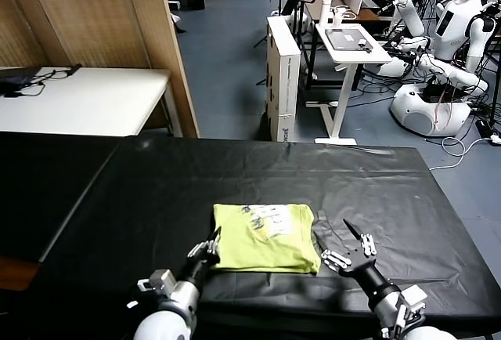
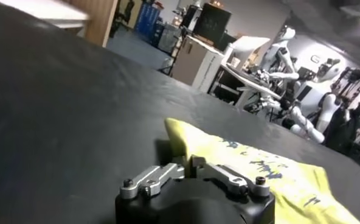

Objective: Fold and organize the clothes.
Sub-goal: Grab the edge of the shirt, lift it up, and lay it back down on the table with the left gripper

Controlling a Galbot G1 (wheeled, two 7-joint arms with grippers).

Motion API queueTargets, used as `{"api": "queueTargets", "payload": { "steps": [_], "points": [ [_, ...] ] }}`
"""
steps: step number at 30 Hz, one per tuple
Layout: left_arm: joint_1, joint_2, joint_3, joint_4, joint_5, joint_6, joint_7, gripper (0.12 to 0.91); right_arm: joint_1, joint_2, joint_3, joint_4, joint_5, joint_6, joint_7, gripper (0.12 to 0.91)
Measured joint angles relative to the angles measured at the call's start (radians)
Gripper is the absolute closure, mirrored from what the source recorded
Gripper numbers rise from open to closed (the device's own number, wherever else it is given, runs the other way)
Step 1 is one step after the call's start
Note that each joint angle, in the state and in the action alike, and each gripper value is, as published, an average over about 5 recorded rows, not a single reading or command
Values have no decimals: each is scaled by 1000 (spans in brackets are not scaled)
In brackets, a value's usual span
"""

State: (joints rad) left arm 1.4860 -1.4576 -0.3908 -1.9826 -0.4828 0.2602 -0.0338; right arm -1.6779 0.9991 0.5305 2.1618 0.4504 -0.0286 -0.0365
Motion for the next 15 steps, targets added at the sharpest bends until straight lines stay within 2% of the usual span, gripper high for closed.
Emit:
{"api": "queueTargets", "payload": {
  "steps": [6,11,15],
  "points": [
    [-6,77,-55,-30,26,9,8,859,14,20,4,-15,-4,-14,21,118],
    [10,200,-131,-68,2,9,9,859,27,33,-3,-28,-5,-18,26,118],
    [37,312,-223,-107,-57,20,4,859,37,44,-7,-43,-5,-19,29,118]
  ]
}}
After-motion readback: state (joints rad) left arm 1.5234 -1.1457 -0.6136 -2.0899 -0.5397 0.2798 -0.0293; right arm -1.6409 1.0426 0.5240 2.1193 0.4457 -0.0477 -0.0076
